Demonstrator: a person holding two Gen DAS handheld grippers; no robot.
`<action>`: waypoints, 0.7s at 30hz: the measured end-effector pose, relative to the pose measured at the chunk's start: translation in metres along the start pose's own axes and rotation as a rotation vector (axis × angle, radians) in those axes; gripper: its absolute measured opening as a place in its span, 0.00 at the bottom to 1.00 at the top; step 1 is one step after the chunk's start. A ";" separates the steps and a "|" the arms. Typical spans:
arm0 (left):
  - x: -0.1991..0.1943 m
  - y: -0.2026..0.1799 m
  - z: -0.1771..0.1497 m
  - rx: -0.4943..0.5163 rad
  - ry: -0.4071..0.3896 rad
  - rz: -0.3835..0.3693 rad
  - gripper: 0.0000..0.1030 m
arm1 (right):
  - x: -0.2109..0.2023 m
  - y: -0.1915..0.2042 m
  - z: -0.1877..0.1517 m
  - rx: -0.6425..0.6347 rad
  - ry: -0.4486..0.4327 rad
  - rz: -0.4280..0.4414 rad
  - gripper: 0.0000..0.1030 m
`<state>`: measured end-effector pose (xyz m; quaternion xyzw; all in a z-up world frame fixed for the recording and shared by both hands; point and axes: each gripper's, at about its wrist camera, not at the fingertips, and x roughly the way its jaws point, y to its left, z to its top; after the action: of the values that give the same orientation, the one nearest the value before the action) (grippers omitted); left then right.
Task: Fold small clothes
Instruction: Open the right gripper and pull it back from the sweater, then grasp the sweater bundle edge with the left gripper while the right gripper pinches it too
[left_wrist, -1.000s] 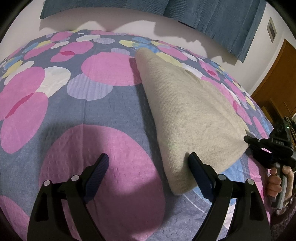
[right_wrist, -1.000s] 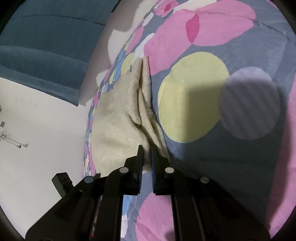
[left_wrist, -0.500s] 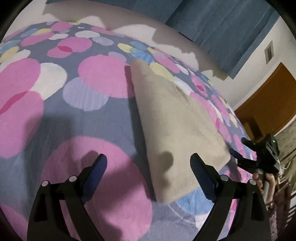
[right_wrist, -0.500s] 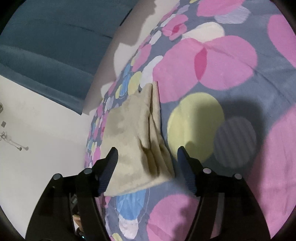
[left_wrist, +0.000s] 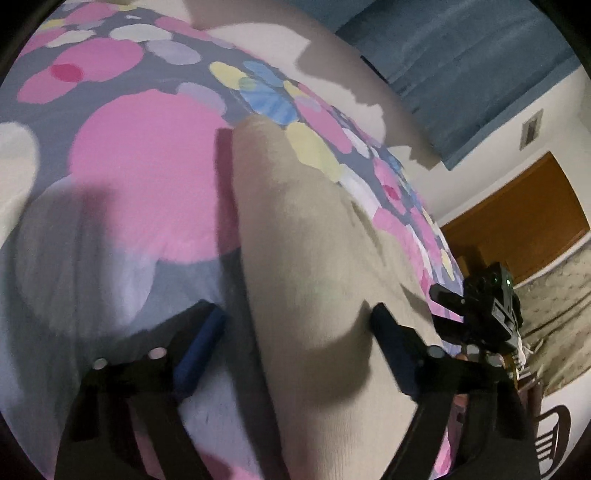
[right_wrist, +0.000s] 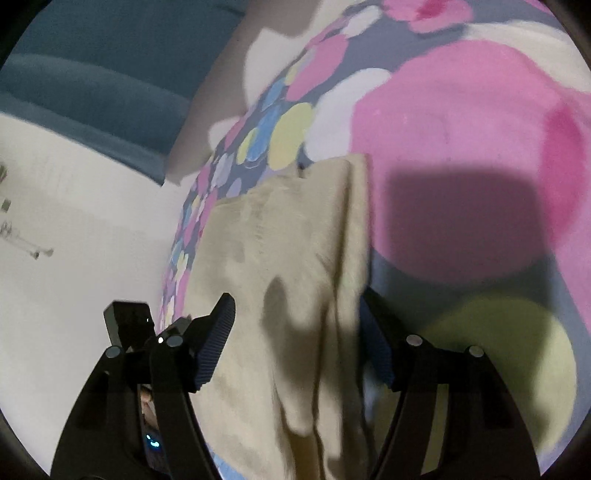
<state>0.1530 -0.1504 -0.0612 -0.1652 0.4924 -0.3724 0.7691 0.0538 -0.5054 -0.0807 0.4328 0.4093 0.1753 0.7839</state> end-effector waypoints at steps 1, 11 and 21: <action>0.003 0.001 0.003 0.001 0.004 -0.010 0.74 | 0.005 0.001 0.003 -0.006 0.012 0.015 0.65; 0.025 0.007 0.022 0.022 0.003 -0.015 0.41 | 0.030 -0.005 0.012 -0.024 0.045 0.028 0.15; -0.002 -0.019 0.019 0.130 -0.084 0.062 0.28 | 0.009 0.051 -0.001 -0.176 -0.063 -0.020 0.13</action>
<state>0.1616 -0.1636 -0.0397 -0.1150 0.4395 -0.3722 0.8094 0.0623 -0.4703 -0.0431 0.3635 0.3717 0.1890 0.8331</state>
